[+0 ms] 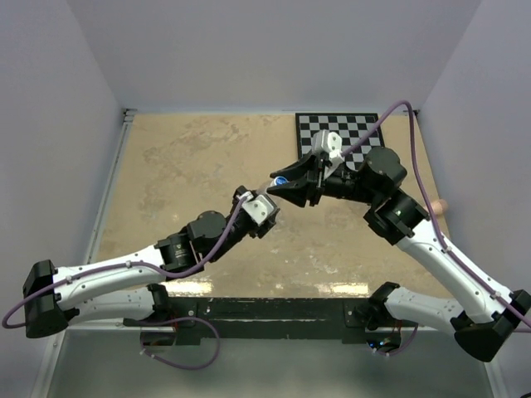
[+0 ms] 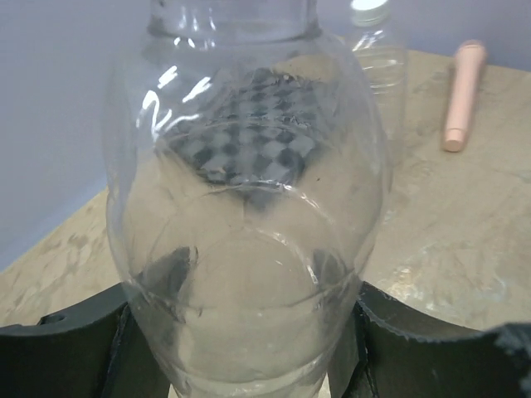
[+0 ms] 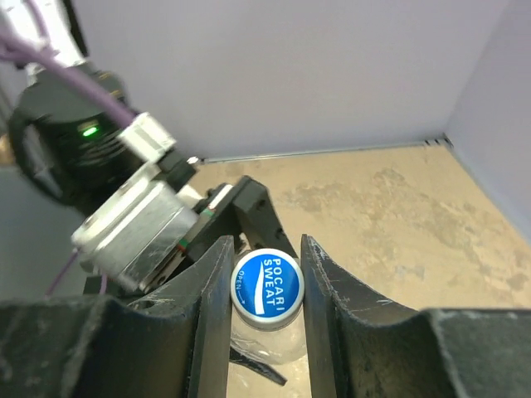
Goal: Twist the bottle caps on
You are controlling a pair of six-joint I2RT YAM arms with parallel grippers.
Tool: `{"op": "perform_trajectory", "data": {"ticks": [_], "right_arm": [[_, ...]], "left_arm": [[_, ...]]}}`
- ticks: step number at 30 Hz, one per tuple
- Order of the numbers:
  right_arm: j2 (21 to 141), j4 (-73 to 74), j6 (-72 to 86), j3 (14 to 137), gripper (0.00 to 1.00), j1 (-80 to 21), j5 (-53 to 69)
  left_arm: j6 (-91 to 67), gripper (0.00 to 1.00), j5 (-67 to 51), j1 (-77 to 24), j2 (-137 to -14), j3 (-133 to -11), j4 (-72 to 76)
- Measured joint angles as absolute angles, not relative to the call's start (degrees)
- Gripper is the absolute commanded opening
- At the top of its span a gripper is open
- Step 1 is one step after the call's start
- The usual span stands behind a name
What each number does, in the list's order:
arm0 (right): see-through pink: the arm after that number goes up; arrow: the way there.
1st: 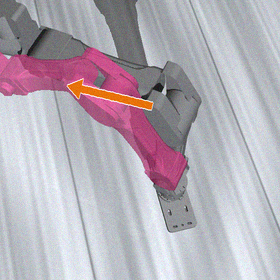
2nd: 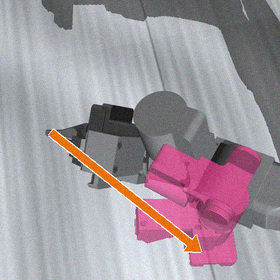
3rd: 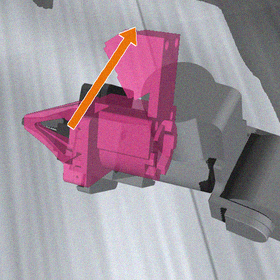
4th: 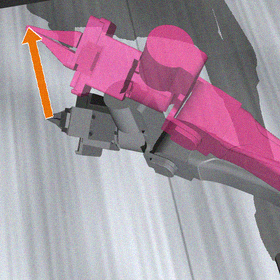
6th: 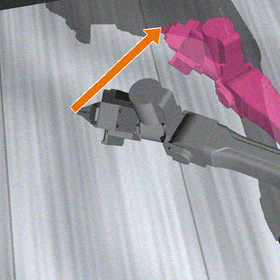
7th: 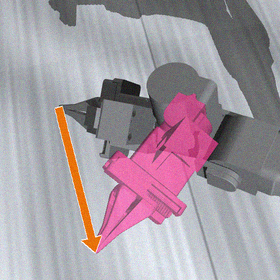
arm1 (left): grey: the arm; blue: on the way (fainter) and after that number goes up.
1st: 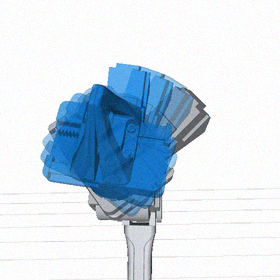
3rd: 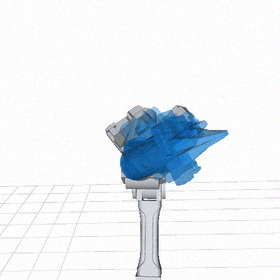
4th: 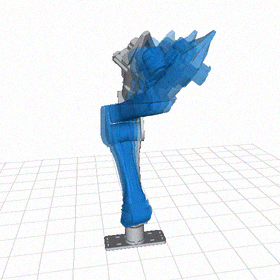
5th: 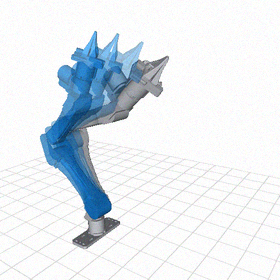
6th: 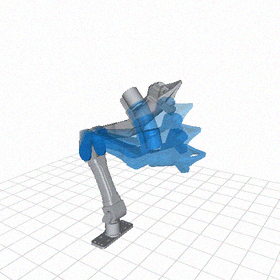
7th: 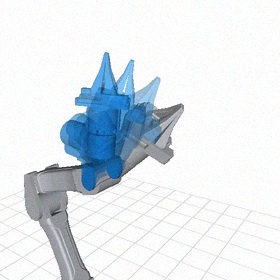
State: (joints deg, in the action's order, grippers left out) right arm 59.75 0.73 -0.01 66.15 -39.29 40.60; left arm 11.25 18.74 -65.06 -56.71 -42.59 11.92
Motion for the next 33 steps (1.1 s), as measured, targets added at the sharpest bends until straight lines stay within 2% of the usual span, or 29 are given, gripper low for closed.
{"op": "perform_trajectory", "data": {"ticks": [6,7,9,10,13,16,23,33], "right_arm": [[59.3,-2.4,8.5,63.0,0.0,-40.0,30.2],[59.0,-3.2,9.5,62.4,0.04,-40.1,29.3],[58.6,-4.8,10.9,61.3,0.28,-40.1,28.4],[58.4,-5.4,11.3,60.9,0.36,-40.1,28.3],[58.0,-6.9,11.8,60.4,0.47,-40.1,29.1],[57.4,-6.9,11.5,60.4,0.52,-39.9,30.2],[55.9,-7.0,6.6,60.9,0.64,-37.1,38.9],[55.7,-8.0,1.8,61.1,0.59,-36.7,52.6]], "left_arm": [[14.4,0.0,38.2,-70.6,-61.7,-42.3,18.5],[14.8,0.0,40.3,-71.1,-62.5,-42.3,19.7],[15.4,0.0,43.2,-71.8,-63.6,-42.3,21.1],[15.6,0.0,43.6,-71.9,-63.7,-42.3,21.3],[15.6,0.0,43.0,-72.0,-63.4,-42.3,21.3],[14.2,0.0,36.8,-70.2,-61.8,-42.3,19.9],[8.0,0.0,10.5,-57.6,-54.3,-39.9,16.0],[6.6,0.0,-21.3,-49.1,-54.3,-39.9,12.3]]}}
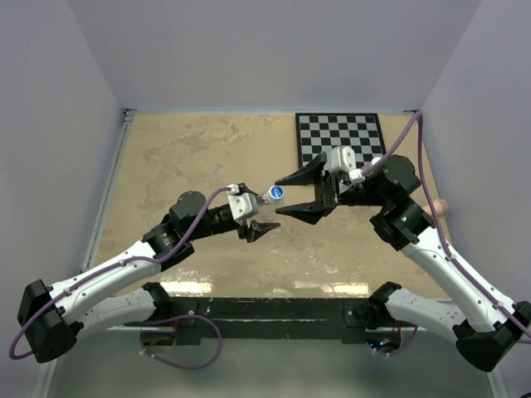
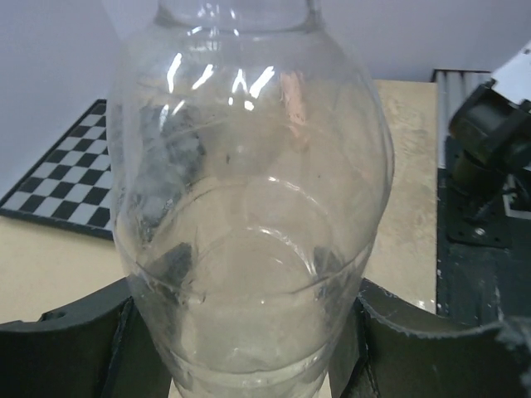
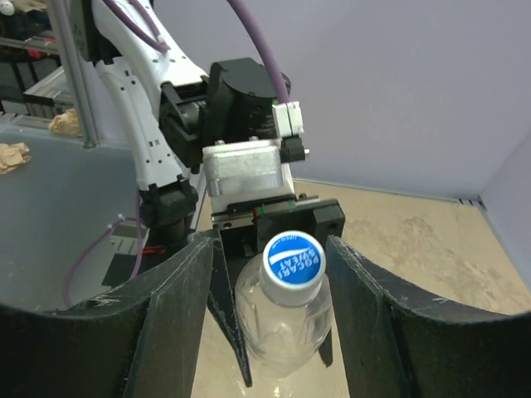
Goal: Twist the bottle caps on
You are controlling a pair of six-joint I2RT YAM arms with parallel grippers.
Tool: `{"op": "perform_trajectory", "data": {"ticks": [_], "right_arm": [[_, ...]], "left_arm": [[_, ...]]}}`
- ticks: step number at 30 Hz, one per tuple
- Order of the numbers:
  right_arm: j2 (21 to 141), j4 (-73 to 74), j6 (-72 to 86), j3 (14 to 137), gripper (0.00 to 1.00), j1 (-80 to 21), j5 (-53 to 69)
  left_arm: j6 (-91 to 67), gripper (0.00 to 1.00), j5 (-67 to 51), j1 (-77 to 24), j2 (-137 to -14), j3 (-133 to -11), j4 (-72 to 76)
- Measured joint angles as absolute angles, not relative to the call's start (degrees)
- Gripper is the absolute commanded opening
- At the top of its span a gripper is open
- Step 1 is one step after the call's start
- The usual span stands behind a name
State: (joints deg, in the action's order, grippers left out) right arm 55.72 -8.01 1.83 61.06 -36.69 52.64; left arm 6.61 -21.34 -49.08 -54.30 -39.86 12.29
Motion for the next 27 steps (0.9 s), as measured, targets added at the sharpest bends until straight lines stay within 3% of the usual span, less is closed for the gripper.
{"op": "perform_trajectory", "data": {"ticks": [5,10,19,22,25,27], "right_arm": [[55.9,-8.2,-0.2,61.9,0.52,-36.7,57.2],[56.4,-8.1,-1.6,63.0,0.51,-36.7,61.1],[57.7,-7.0,-3.1,63.1,0.41,-36.7,64.4],[57.8,-6.8,-3.4,63.1,0.27,-36.7,65.3],[57.8,-6.7,-3.6,63.2,0.0,-36.7,65.9],[57.9,-6.7,-3.7,63.3,0.0,-36.7,66.0]], "left_arm": [[6.6,0.0,-30.0,-48.4,-56.6,-40.7,11.4],[6.6,0.0,-35.9,-48.4,-58.6,-42.3,11.1],[6.6,0.0,-40.5,-48.4,-59.3,-44.0,11.2],[6.6,0.0,-41.1,-48.4,-59.5,-44.1,11.2],[6.7,0.0,-41.9,-48.4,-59.8,-44.3,11.2],[6.7,0.0,-42.1,-48.4,-59.9,-44.4,11.1]]}}
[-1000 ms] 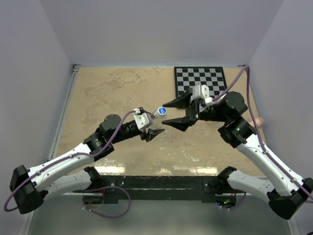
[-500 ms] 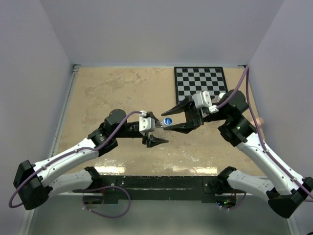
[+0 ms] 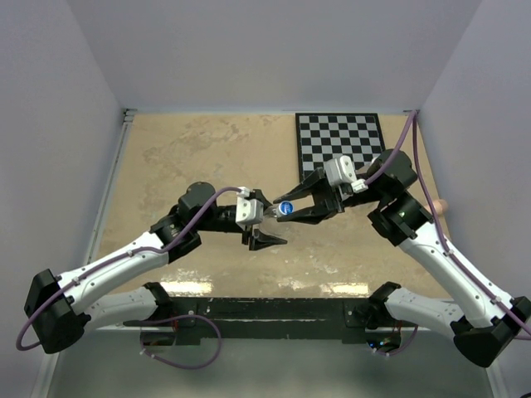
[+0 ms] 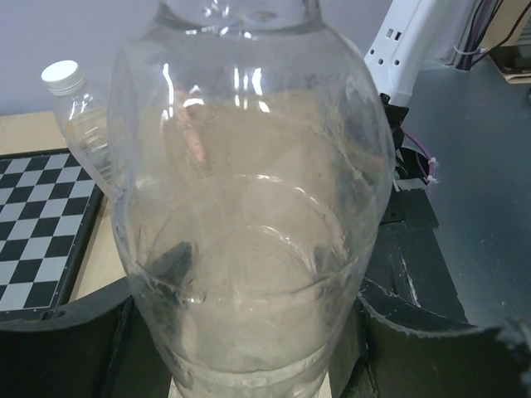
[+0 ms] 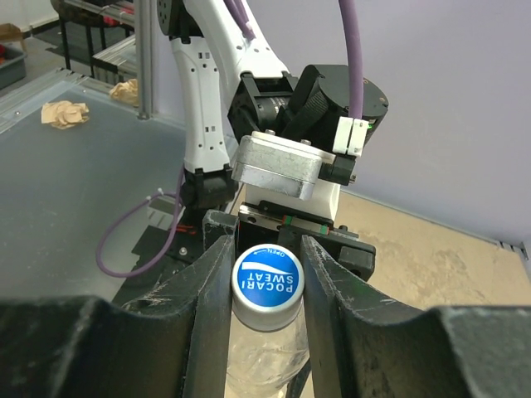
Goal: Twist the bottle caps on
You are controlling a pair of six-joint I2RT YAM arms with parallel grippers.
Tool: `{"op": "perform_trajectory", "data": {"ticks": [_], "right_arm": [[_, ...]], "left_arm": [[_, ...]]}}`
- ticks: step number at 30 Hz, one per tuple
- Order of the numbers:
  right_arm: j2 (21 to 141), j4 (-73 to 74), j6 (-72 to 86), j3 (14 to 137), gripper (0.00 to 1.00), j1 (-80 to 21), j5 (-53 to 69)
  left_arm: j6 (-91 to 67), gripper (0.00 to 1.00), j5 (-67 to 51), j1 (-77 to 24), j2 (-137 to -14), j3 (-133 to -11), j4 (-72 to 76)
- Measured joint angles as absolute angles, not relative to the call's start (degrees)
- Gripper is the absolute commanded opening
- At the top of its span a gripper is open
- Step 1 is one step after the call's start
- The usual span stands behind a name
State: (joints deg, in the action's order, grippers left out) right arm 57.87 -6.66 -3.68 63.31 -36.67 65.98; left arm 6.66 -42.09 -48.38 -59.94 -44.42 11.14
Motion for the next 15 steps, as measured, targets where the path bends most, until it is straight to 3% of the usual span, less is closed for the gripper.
{"op": "perform_trajectory", "data": {"ticks": [8,15], "right_arm": [[57.8,-4.8,-4.1,64.0,0.0,-36.6,62.2],[57.7,-4.8,-1.4,63.8,0.0,-36.8,51.9]], "left_arm": [[6.9,0.0,-37.0,-48.4,-58.7,-44.6,10.1],[7.1,0.0,-22.0,-50.2,-53.6,-42.5,9.1]]}}
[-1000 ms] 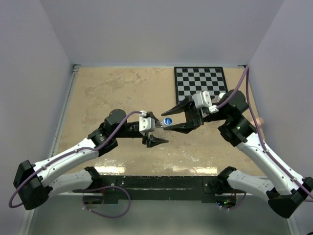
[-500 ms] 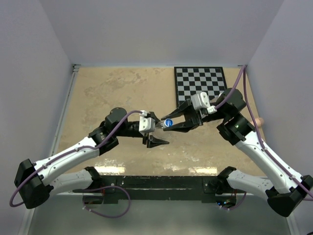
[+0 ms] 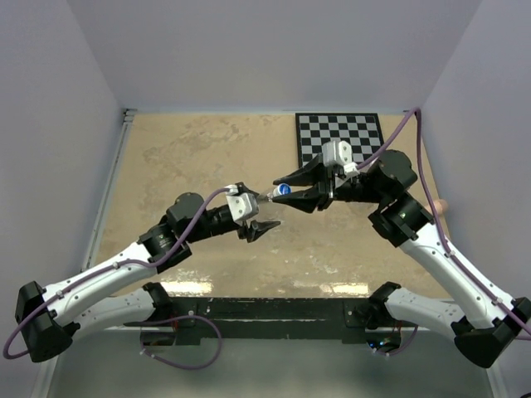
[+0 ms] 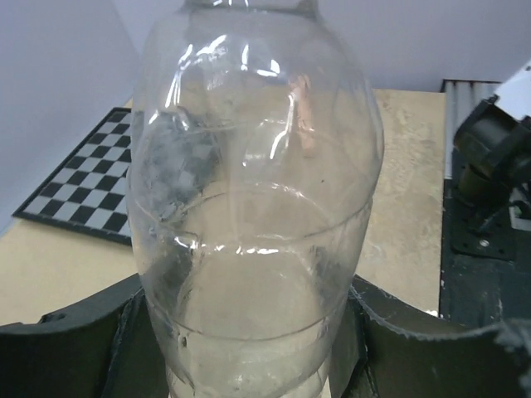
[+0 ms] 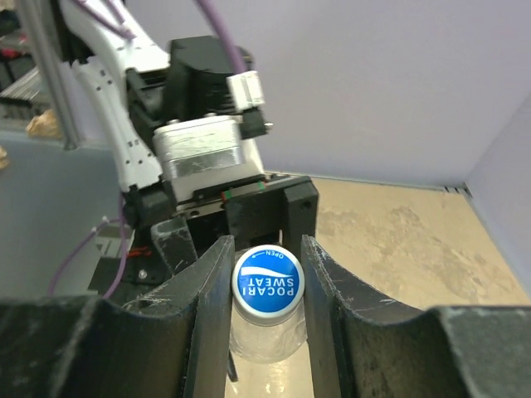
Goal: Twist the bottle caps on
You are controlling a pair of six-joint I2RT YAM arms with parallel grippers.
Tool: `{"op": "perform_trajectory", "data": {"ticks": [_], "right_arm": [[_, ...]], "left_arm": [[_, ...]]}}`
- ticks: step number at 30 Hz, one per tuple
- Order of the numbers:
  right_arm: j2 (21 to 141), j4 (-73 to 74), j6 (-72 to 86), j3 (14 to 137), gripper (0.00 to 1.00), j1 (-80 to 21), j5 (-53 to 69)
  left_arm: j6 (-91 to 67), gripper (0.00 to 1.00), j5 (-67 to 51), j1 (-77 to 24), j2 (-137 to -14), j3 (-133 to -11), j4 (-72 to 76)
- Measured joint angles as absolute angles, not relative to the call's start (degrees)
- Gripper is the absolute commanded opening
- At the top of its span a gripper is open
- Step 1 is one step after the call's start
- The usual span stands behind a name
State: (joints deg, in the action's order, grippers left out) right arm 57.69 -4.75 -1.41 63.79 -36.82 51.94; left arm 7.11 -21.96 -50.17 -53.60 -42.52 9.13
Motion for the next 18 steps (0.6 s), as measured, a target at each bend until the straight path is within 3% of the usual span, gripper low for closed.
{"op": "perform_trajectory", "data": {"ticks": [7,18], "right_arm": [[56.5,-7.4,5.4,61.6,0.0,-37.0,44.3],[56.2,-11.8,14.3,57.7,0.0,-37.3,32.1]], "left_arm": [[8.6,0.0,1.7,-60.0,-52.6,-40.2,13.1],[10.6,0.0,27.5,-68.3,-60.2,-38.7,25.6]]}}
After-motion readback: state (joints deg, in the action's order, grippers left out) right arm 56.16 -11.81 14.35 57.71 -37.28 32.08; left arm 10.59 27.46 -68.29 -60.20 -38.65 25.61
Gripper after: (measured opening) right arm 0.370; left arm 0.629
